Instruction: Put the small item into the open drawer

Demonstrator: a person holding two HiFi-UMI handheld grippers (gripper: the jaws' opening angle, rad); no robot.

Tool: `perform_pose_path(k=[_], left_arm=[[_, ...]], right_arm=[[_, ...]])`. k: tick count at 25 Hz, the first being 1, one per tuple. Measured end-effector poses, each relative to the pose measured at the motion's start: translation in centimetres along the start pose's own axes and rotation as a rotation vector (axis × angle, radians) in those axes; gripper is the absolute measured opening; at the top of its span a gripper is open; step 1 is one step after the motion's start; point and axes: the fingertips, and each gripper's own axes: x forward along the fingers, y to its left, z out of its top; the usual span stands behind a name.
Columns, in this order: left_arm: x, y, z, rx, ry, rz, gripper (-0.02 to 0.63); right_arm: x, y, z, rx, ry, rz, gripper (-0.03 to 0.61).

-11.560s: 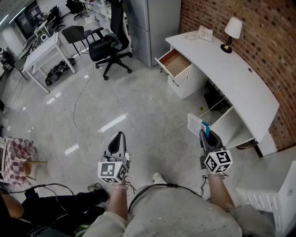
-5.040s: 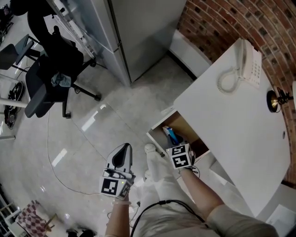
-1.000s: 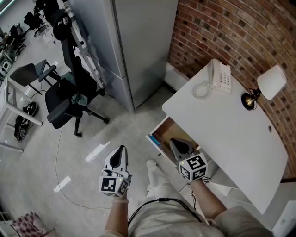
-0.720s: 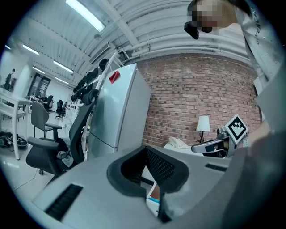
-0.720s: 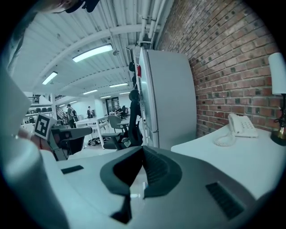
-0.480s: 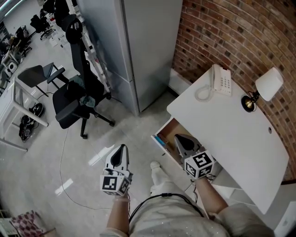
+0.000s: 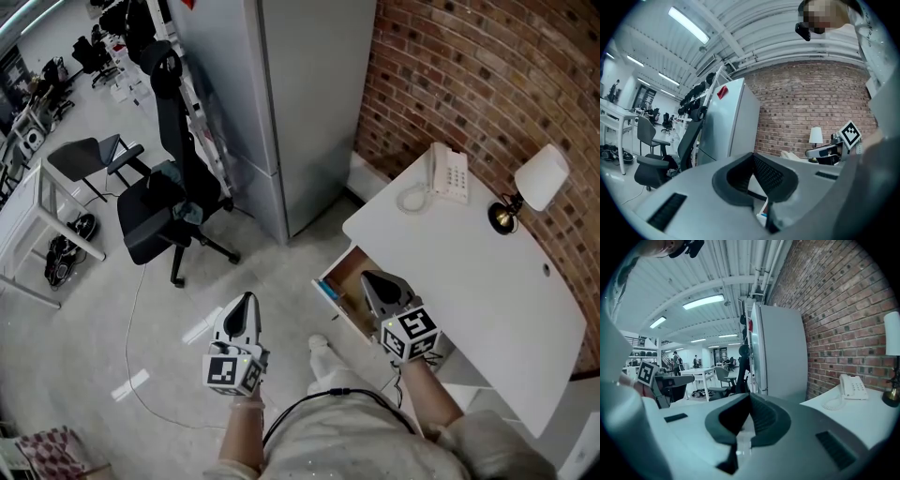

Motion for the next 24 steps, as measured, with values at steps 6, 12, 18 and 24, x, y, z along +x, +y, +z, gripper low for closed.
perform_pose_path(k=[6,12,18,24], left_arm=[[-0.8,0.0,1.2,0.007,-0.014,0.009,0.005],[-1.5,0.2,2.0,0.015,-0.028,0.028,0.005],[-1.9,-0.2,2.5,0.02,-0.037,0.029,0.005],[-2.6,0.0,2.4,0.02,-0.039,0.035,0.005]], right_arm=[[-0.7,-0.1,1.0,0.004,-0.025,-0.002,0.006],[-1.6,0.0,1.5,0.002,-0.043,0.002,0.006],[-2.2,0.0,2.0,0.011,-0.06,0.007,0.006],[-2.4,0.8,2.2,0.011,-0.071,0.022,0.006]])
